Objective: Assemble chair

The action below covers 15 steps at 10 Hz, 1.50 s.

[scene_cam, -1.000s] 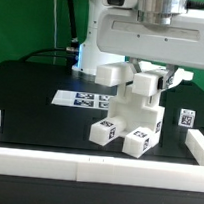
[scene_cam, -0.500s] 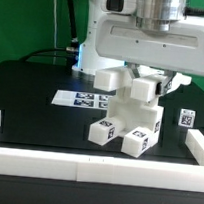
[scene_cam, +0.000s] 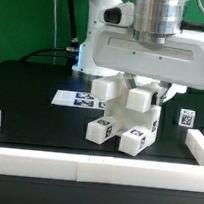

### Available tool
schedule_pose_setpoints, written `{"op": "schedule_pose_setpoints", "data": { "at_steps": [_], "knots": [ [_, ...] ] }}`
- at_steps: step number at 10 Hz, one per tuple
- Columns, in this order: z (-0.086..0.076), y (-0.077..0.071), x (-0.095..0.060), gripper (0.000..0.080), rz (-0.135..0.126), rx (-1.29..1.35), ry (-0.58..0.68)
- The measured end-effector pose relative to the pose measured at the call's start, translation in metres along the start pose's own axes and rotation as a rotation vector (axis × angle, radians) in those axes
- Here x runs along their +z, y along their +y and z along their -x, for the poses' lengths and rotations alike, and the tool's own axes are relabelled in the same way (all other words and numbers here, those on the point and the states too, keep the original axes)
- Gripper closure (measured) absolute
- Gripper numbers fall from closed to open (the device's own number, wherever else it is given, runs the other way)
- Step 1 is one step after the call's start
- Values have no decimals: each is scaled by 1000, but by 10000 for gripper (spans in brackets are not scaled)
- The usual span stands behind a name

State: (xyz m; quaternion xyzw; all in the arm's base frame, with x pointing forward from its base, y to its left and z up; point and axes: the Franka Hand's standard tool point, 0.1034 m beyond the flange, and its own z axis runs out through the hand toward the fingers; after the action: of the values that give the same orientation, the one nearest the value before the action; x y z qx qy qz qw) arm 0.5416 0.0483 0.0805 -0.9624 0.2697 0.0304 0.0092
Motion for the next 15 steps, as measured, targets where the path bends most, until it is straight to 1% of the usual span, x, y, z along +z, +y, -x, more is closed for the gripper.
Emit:
{"op": "schedule_pose_setpoints", "data": {
  "at_steps": [1,8,9,10,11,12,13,15],
  "knots": [
    [-1,1,3,510,3,-2,2],
    [-2,1,4,510,1,-2,8],
    [-2,1,4,451,1,-2,8],
    [-2,1,4,265,1,-2,8],
    [-2,1,4,186,1,-2,8],
    [-2,1,4,186,1,-2,8],
    [-2,1,4,156,1,-2,8],
    [-2,1,4,151,1,-2,8]
  ]
}}
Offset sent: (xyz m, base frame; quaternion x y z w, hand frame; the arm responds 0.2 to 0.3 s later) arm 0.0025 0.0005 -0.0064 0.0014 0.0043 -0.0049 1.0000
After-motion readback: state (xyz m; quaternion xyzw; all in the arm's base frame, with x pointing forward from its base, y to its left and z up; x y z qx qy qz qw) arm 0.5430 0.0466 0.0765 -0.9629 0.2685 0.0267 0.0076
